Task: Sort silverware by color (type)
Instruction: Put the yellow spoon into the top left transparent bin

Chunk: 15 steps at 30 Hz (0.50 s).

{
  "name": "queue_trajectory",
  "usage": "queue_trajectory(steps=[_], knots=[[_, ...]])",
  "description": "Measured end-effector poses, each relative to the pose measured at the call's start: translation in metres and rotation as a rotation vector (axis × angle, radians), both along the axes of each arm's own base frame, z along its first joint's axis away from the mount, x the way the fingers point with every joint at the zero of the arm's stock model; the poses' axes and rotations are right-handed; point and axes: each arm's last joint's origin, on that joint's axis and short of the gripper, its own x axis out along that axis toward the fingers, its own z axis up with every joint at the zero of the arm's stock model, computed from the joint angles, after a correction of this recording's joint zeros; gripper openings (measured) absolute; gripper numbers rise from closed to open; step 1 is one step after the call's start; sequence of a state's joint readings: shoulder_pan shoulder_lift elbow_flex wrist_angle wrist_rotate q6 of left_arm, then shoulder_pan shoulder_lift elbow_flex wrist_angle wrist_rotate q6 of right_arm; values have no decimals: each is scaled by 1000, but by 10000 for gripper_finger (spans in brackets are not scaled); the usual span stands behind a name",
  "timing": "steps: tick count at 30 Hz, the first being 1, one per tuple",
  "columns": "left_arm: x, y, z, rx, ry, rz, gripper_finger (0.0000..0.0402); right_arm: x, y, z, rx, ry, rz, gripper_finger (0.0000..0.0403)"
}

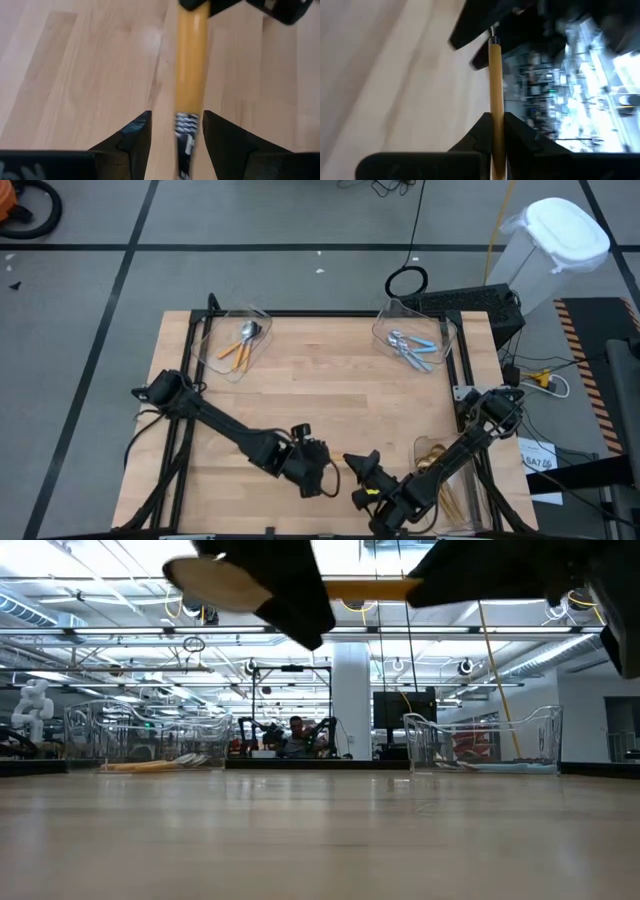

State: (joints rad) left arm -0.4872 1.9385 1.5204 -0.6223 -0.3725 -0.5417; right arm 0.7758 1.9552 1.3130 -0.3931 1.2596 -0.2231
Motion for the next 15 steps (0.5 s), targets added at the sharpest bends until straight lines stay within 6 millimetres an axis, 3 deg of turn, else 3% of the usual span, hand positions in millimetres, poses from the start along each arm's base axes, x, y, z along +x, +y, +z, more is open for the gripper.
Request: queue_trajectory(steps=[6,15], knots=[[10,7,3,-97,-10,-69,171,-7,6,3,-119,-39,-11,24],[15,8,9,-134,-40,-69,118,-6,6,-3,-163,-20,-13,24]])
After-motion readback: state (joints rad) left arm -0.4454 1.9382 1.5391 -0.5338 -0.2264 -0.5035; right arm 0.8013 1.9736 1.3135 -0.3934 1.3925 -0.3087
